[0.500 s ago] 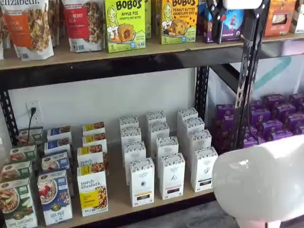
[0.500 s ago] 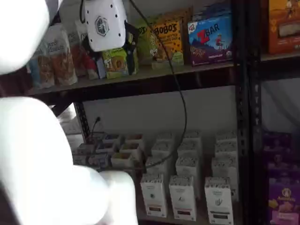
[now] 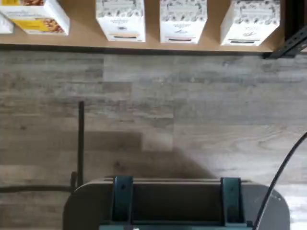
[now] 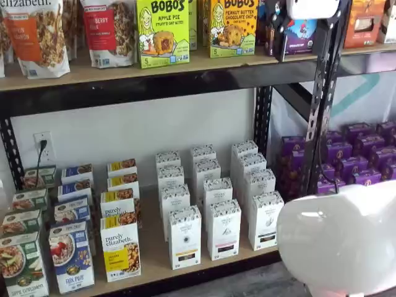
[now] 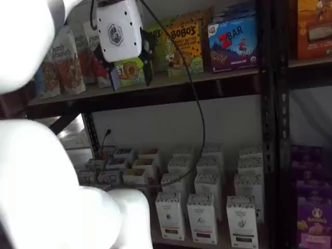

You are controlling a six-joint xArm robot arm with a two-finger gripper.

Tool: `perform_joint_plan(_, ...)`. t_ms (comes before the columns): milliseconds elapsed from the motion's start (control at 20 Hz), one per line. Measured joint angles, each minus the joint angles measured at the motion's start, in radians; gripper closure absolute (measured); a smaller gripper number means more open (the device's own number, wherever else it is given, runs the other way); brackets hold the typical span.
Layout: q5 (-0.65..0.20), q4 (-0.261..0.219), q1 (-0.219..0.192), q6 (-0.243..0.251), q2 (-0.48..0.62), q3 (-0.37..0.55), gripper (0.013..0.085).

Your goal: Pick up the white box with a green strip in the middle, on the bottom shelf, the sixth box from the left

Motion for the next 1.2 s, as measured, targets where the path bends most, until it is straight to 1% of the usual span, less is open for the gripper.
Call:
perform_joint_plan(100,-0.045,-0.022,0.008,0.001,-0.016,0.043,0.013)
perform_joint_plan(150,-0.079,-0.026,0.0,-0.006,-0.026,0.077,0.013)
perform_joint_plan(300,-0.153,-0.022,-0.035,-0.037,-0.038,0.163,0.013)
perform_joint_plan(400,-0.197,-0.021,-0.05,-0.052,-0.044,0.211,0.013)
perform_joint_plan(550,-0.264,-0.028,-0.06,-0.062,-0.052,0.284,0.013)
perform_joint_plan(700,-0.331,-0.023,-0.072,-0.073,-0.051,0.362,0.013)
perform_joint_plan(800,-0.396,-0.017,-0.083,-0.084,-0.058,0.425,0.013)
perform_joint_plan(1050,-0.545,-0.024,-0.095,-0.094,-0.063,0.556,0.013)
perform_joint_plan(1200,-0.626,-0.045,-0.099,-0.092,-0.051,0.62,0.013)
